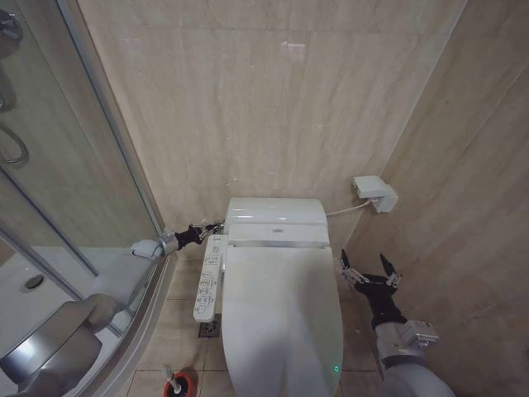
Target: Open the toilet lid, clean the toilet bowl with a toilet brush, close the toilet lid, and flush.
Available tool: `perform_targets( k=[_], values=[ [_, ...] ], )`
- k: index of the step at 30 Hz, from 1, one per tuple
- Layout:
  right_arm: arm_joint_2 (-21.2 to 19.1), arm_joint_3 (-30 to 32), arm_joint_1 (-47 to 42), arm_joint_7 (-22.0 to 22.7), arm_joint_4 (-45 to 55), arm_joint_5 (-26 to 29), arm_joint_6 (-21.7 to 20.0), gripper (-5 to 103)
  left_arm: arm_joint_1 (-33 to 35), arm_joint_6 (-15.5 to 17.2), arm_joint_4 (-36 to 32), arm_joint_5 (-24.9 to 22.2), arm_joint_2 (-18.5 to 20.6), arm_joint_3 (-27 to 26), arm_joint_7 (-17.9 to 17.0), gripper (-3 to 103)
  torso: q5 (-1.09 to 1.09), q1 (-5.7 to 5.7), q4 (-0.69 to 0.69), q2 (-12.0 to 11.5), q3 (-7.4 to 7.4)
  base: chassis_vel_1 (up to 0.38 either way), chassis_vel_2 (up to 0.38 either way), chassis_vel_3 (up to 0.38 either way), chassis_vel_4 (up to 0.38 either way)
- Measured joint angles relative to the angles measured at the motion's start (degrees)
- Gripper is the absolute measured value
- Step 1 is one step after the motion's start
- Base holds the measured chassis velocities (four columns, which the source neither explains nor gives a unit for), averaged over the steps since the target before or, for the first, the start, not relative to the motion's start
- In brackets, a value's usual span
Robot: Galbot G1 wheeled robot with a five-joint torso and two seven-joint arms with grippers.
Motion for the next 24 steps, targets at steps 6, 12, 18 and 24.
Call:
perform_targets(
  k=[6,12,18,24],
  values=[
    [0.0,0.0,0.0,0.0,0.0,0.0,0.0,100,0.4,0.7,1.8,0.8,-0.9,-0.4,-0.6,0,-0.10,0.05,0.07,0.0,0.08,0.000,0.000,0.000,0.000],
    [0.0,0.0,0.0,0.0,0.0,0.0,0.0,100,0.6,0.7,3.1,1.1,-2.1,-1.7,-1.5,0,-0.03,0.04,0.02,0.0,0.04,0.000,0.000,0.000,0.000],
    [0.0,0.0,0.0,0.0,0.0,0.0,0.0,100,0.9,0.8,3.4,0.9,-2.5,-2.8,-3.3,0,-0.05,0.05,-0.03,0.0,0.05,0.000,0.000,0.000,0.000],
    [0.0,0.0,0.0,0.0,0.0,0.0,0.0,100,5.5,3.8,-5.9,-0.7,-0.1,-9.5,-13.7,0,-0.06,0.06,-0.07,0.0,0.04,-0.009,0.000,-0.001,-0.005]
  ],
)
